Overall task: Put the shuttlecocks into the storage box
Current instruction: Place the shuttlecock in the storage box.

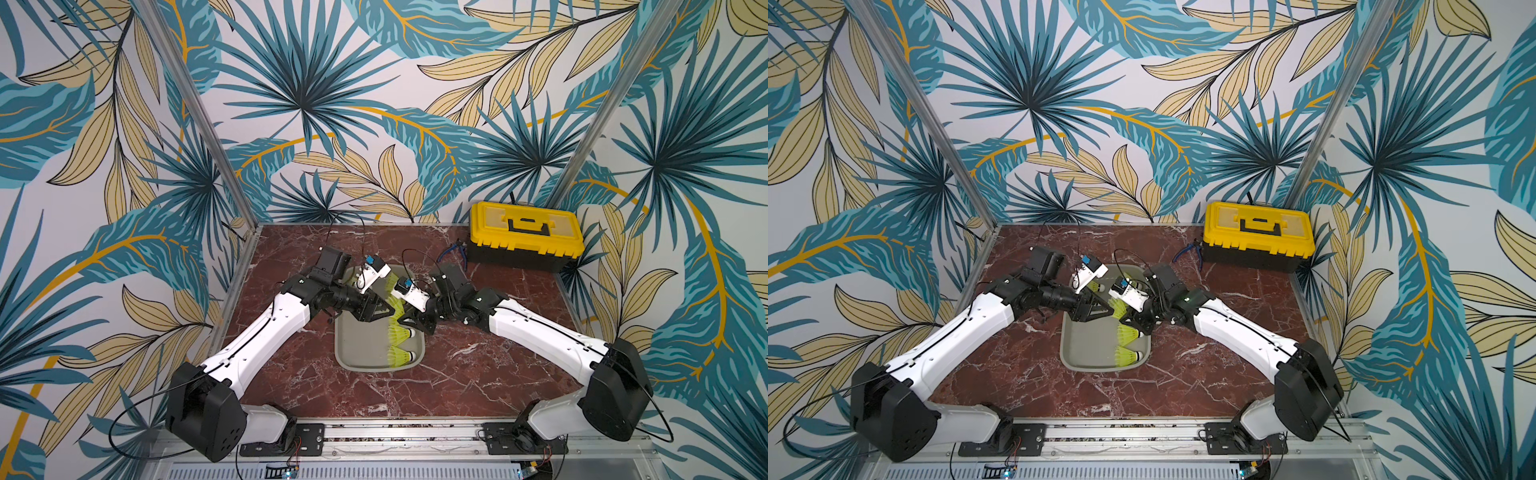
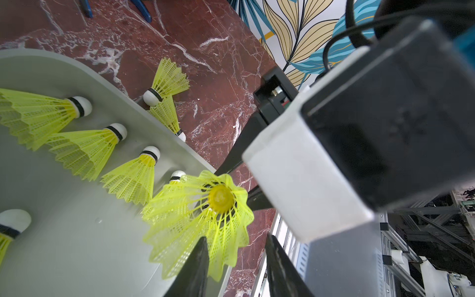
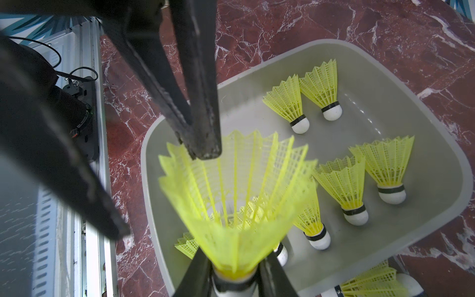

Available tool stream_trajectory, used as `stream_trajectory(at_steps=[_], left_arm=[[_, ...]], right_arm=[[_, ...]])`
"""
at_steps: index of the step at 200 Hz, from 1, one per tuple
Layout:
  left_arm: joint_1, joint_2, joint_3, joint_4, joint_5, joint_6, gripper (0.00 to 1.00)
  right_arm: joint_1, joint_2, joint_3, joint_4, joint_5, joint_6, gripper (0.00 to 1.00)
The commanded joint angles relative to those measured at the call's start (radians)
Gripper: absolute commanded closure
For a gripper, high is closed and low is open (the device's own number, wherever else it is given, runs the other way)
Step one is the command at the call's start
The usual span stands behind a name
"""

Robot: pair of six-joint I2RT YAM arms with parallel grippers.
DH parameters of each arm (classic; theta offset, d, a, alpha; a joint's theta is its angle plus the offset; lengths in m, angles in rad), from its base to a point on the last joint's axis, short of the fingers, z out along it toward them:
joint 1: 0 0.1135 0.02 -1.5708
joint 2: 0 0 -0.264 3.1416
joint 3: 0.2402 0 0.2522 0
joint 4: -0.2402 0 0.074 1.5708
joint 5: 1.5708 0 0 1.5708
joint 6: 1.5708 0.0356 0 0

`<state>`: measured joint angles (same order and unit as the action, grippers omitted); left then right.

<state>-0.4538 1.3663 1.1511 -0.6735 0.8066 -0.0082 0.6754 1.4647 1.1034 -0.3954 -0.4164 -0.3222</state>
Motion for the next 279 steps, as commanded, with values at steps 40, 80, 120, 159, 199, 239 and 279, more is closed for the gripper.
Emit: stream_trajectory(at_steps=[40, 80, 120, 159, 199, 239, 279], left_arm=[[-0.011, 0.020, 0.056, 0.022, 0.020, 0.003, 0.90], [-0.012, -0.002, 0.016, 0.139, -0.021, -0.107, 1.00], [-0.011, -0.048, -0.072, 0.319, -0.125, -0.283, 1.00], [-0.004, -0.091, -0.162, 0.448, -0.261, -0.415, 1.00], [0.038, -0.089, -0.230, 0.474, -0.276, -0.496, 1.00], [0.086, -0.085, -0.268, 0.416, -0.298, -0.542, 1.00], [0.089, -0.088, -0.310, 0.405, -0.312, -0.555, 1.00]], right_arm=[[0.007, 0.016, 0.013, -0.028, -0.004, 0.003, 0.78], [0.006, -0.008, -0.019, 0.025, 0.094, 0.036, 0.57], [0.007, -0.082, -0.117, 0.155, 0.264, 0.092, 0.41], [0.005, -0.187, -0.233, 0.288, 0.420, 0.150, 0.40], [0.006, -0.302, -0.332, 0.353, 0.585, 0.183, 0.38], [0.006, -0.386, -0.386, 0.355, 0.671, 0.189, 0.38], [0.006, -0.418, -0.416, 0.356, 0.712, 0.194, 0.38]])
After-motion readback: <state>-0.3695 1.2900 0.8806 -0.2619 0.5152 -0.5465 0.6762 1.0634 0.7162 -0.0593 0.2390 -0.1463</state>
